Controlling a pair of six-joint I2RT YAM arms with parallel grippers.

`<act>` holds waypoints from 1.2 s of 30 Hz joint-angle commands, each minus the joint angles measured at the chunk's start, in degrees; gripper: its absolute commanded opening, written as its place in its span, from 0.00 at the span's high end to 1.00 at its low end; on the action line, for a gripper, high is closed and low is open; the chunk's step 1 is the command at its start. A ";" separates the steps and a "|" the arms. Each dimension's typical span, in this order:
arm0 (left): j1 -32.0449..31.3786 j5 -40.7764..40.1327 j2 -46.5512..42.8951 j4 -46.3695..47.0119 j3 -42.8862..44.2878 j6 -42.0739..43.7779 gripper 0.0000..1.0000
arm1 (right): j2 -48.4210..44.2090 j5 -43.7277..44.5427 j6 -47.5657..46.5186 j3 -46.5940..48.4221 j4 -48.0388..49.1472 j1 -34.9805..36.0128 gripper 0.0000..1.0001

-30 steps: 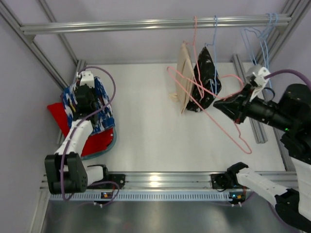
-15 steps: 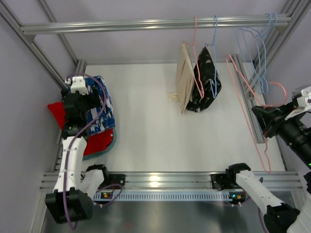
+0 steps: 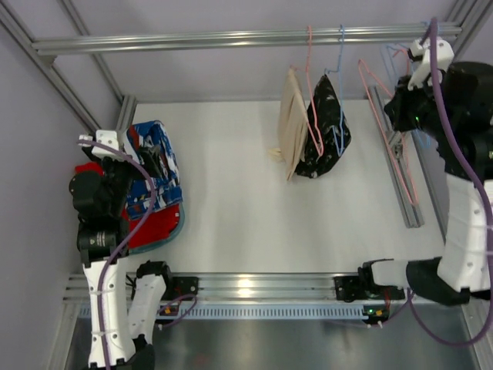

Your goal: Remove the trousers from the hanger

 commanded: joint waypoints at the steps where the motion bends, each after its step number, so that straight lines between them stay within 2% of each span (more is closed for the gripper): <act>1: -0.03 3.53 -1.68 -2.76 3.70 -1.72 0.01 | 7.40 0.05 -1.93 7.31 2.13 -2.88 1.00; 6: -0.03 5.81 -3.79 -3.20 4.16 -1.90 0.02 | 18.48 -8.81 0.09 16.19 3.86 -12.28 1.00; 12: 0.05 8.54 -6.78 -3.55 0.91 -1.90 0.01 | 21.48 -14.45 1.15 15.68 13.62 -14.14 1.00; 16: 0.05 8.98 -7.84 -4.61 0.20 -1.99 0.01 | 23.14 -14.11 2.11 15.76 18.28 -14.23 1.00; 31: 0.05 8.80 -8.98 -6.01 0.55 -2.51 0.01 | 32.73 -10.76 2.91 14.63 21.19 -14.58 1.00; 34: 0.05 8.72 -8.98 -6.10 0.55 -2.16 0.02 | 30.54 -11.82 2.82 10.34 22.68 -15.19 0.95; 36: 0.05 8.89 -9.16 -6.19 0.29 -2.07 0.02 | 29.04 -12.17 2.82 8.57 23.92 -15.28 0.84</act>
